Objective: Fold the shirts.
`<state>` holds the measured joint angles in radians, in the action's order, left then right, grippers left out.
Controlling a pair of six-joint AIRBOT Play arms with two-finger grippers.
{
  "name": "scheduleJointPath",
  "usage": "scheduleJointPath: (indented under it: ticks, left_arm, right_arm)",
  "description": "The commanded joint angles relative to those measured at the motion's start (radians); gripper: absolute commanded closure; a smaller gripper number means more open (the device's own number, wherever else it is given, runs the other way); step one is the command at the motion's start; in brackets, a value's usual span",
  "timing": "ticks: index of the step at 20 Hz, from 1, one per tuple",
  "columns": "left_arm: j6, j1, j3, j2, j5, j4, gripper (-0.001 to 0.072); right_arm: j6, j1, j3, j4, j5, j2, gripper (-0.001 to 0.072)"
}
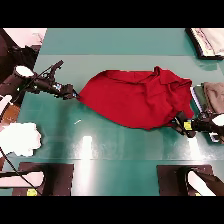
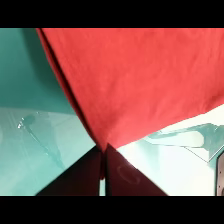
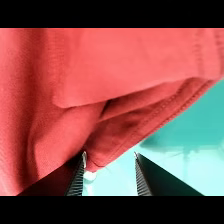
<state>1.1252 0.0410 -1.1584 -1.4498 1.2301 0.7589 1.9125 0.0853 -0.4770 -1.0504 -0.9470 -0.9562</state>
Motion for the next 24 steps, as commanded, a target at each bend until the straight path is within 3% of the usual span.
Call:
scheduleJointPath:
  ticks: [1,9,11,13,14,18,20,24]
  left_arm:
    - [0.0,0.0,-0.001,0.0,0.001,0.0,0.0684]
    - [0.0,0.0,-0.001,0.0,0.003,0.0,0.0684]
    - [0.0,0.0,-0.001,0.0,0.009,0.0,0.0684]
    - [0.0,0.0,-0.001,0.0,0.01,0.0,0.0684]
    - [0.0,0.0,-0.001,0.001,0.01,-0.001,0.0684]
    - [0.026,0.023,-0.103,0.015,0.039,0.003,0.0685]
    - [0.059,0.05,-0.226,0.052,0.044,0.002,0.0685]
    - [0.11,0.101,-0.552,0.161,0.0,-0.003,0.0684]
  right_arm:
    - [-0.002,-0.002,-0.001,0.032,0.013,0.002,0.033]
    - [-0.002,-0.003,0.0,0.066,-0.02,-0.064,0.0339]
    - [-0.042,-0.002,-0.001,0.072,-0.049,-0.113,0.0539]
    - [-0.082,-0.002,-0.001,0.062,-0.056,-0.108,0.0677]
    - [-0.082,-0.002,-0.001,0.05,-0.055,-0.079,0.0695]
    - [-0.091,0.087,-0.082,-0.004,-0.16,0.106,0.0696]
    - [-0.1,0.156,-0.211,-0.043,-0.225,0.192,0.0697]
    - [-0.147,0.262,-0.545,-0.043,-0.206,0.264,0.0697]
